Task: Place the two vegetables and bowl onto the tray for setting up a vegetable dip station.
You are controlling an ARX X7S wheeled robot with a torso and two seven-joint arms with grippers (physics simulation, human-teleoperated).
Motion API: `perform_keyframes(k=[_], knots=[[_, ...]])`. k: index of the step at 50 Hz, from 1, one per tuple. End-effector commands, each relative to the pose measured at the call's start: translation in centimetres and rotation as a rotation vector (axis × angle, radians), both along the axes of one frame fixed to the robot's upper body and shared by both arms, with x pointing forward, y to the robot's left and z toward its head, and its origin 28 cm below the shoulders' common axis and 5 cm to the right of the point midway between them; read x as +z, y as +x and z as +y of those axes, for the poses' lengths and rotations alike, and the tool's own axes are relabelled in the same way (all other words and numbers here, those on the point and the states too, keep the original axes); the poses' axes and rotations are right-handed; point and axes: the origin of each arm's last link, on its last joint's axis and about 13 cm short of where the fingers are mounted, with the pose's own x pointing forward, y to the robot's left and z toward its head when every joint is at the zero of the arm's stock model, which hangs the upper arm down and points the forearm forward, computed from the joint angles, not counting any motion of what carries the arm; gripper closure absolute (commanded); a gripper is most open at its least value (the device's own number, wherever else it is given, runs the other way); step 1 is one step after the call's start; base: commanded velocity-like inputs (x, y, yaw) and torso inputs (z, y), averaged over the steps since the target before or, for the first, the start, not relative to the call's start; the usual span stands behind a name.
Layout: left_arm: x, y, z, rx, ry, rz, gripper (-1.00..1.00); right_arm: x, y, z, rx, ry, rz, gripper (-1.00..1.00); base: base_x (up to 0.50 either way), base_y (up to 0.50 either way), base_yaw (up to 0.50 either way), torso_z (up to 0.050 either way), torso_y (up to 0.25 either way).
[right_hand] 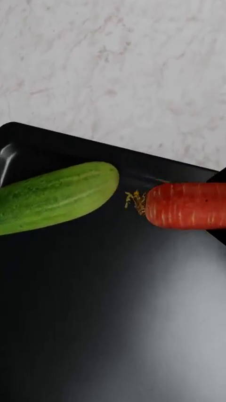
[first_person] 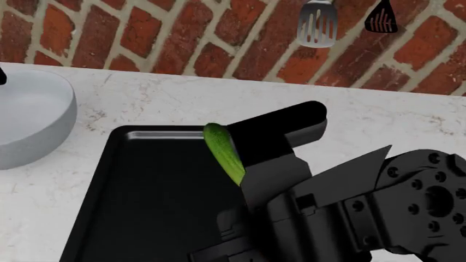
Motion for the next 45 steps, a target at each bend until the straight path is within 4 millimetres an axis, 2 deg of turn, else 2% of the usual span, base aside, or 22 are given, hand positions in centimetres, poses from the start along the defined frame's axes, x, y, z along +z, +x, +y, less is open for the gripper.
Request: perform_keyframes(k=[1,13,14,39,41,45], knots=[[-1.4,-0.2,-0.2,-0.008,0.032,0.052,-1.0,-0.6,0.1,-0.1,0.011,0.003,0.008,1.0,0.0,0.0,0.0,-0.012,0.0],[-1.7,-0.1,-0.3,-0.011,0.036,0.055,-1.0,-1.3,0.3,-0.5,-0.001,-0.001,0.02,1.0,0.0,0.0,0.0,-0.007,0.0],[-1.8,-0.1,-0.3,-0.011,0.036,0.056,-1.0,-1.3,0.3,-0.5,-0.002,-0.008,0.023,-1.0,0.01,0.01,0.0,0.0,0.0],[-1.8,-0.2,-0.3,-0.012,0.034,0.056,-1.0,-1.1,0.1,-0.9,-0.006,-0.004,0.014,-1.0,0.0,0.0,0.0,-0.007,0.0],[-1.7,-0.2,-0.3,-0.013,0.036,0.055,-1.0,-0.7,0.0,-0.9,-0.004,0.002,0.0,-1.0,0.0,0.01,0.0,-0.01,0.0],[-1.4,-0.4,-0.2,-0.007,0.044,0.051,-1.0,2.1,-0.5,-1.4,-0.004,0.04,-0.099,-1.0,0.01,0.01,0.0,-0.008,0.0]])
